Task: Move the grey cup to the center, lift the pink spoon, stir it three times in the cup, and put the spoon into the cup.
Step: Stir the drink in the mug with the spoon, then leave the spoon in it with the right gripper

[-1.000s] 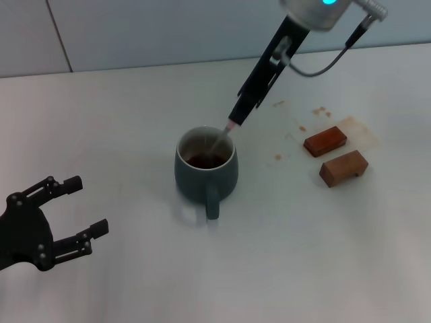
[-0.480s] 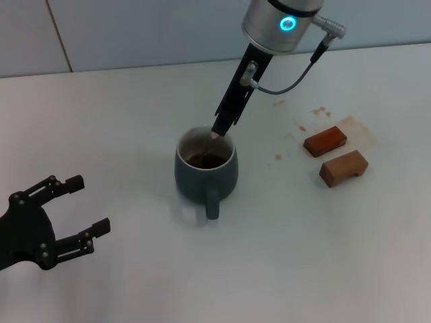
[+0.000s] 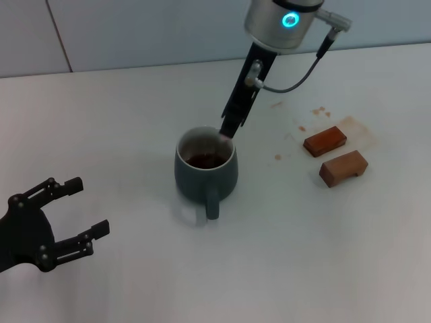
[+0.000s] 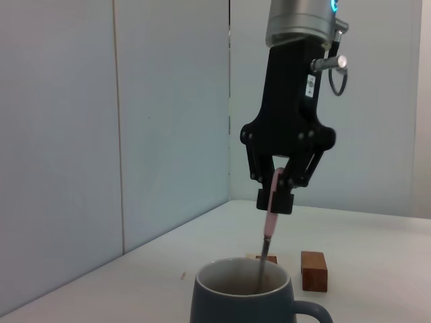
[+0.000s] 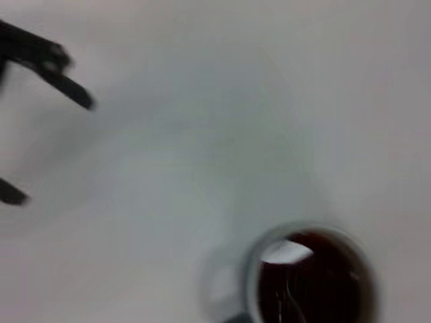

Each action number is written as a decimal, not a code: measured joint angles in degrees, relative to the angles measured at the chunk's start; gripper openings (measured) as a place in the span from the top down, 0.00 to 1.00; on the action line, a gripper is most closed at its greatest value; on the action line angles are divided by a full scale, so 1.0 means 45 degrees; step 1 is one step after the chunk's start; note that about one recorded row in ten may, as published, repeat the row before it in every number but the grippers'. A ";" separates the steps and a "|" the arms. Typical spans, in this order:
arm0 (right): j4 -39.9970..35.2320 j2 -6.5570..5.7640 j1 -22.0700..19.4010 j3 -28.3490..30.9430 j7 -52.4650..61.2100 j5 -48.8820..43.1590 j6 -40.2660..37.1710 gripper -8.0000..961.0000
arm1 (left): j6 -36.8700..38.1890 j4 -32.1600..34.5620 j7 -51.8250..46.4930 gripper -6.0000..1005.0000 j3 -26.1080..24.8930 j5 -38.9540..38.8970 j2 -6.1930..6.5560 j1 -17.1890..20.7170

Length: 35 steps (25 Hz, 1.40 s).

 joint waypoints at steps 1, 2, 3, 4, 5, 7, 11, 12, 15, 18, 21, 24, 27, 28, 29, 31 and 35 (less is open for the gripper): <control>-0.0002 0.0067 0.0011 0.0020 -0.0059 0.0152 0.0008 0.87 | 0.0000 0.0000 0.0000 0.15 0.0000 0.0000 0.0000 0.0000; 0.0012 0.0149 0.0061 -0.0012 -0.0071 0.0253 0.0252 0.87 | -0.0009 0.0000 0.0000 0.15 0.0000 -0.0001 -0.0001 0.0001; 0.0012 0.0149 0.0061 -0.0012 -0.0071 0.0253 0.0252 0.87 | -0.0009 0.0000 0.0000 0.15 0.0000 -0.0001 -0.0001 0.0001; 0.0084 0.0187 0.0094 -0.0035 -0.0068 0.0224 0.0482 0.87 | -0.0045 -0.0001 0.0001 0.15 0.0000 -0.0010 0.0000 0.0016; 0.0136 0.0199 0.0120 -0.0050 -0.0047 0.0144 0.0629 0.87 | -0.0050 0.0003 0.0001 0.15 0.0000 -0.0010 -0.0001 0.0019; 0.0251 0.0199 0.0173 -0.0056 0.0150 -0.0407 0.0937 0.87 | -0.0050 0.0003 0.0001 0.15 0.0000 -0.0010 -0.0001 0.0019; 0.0251 0.0203 0.0186 -0.0055 0.0275 -0.0710 0.0671 0.87 | -0.0042 0.0020 0.0003 0.15 0.0000 -0.0013 0.0000 0.0022; 0.0171 0.0206 0.0186 -0.0024 0.0212 -0.0671 0.0165 0.87 | -0.0032 0.0020 0.0006 0.15 0.0000 -0.0014 0.0000 0.0021; 0.0075 0.0208 0.0187 0.0032 0.0065 -0.0366 -0.0135 0.87 | -0.0010 0.0020 0.0014 0.15 0.0000 -0.0016 0.0000 0.0025; -0.0090 0.0211 0.0150 0.0050 0.0036 -0.0023 0.0214 0.87 | 0.0005 0.0020 0.0017 0.15 0.0000 -0.0016 0.0001 0.0046; -0.0087 0.0196 0.0130 0.0048 0.0280 -0.0325 0.0756 0.87 | 0.0040 0.0020 0.0020 0.15 0.0000 -0.0018 0.0000 0.0064; 0.0020 0.0180 0.0184 0.0009 0.0419 -0.0820 0.0737 0.87 | 0.0043 0.0020 0.0020 0.15 0.0001 -0.0030 0.0001 0.0089; 0.0016 0.0266 0.0298 -0.0017 0.0140 -0.0818 -0.0020 0.87 | 0.0045 0.0020 0.0021 0.15 0.0001 -0.0039 0.0005 0.0100; 0.0016 0.0266 0.0298 -0.0017 0.0140 -0.0818 -0.0020 0.87 | 0.0045 0.0020 0.0021 0.15 0.0001 -0.0039 0.0005 0.0100; -0.0017 0.0299 0.0304 0.0021 0.0053 -0.0742 -0.0064 0.87 | 0.0045 0.0020 0.0020 0.15 0.0000 -0.0039 0.0011 0.0100; -0.0081 0.0355 0.0301 0.0088 -0.0042 -0.0586 0.0133 0.87 | 0.0045 0.0020 0.0020 0.15 0.0001 -0.0040 0.0016 0.0100; -0.0028 0.0297 0.0226 0.0080 0.0321 -0.0686 0.1034 0.87 | 0.0045 0.0019 0.0020 0.15 0.0000 -0.0044 0.0034 0.0100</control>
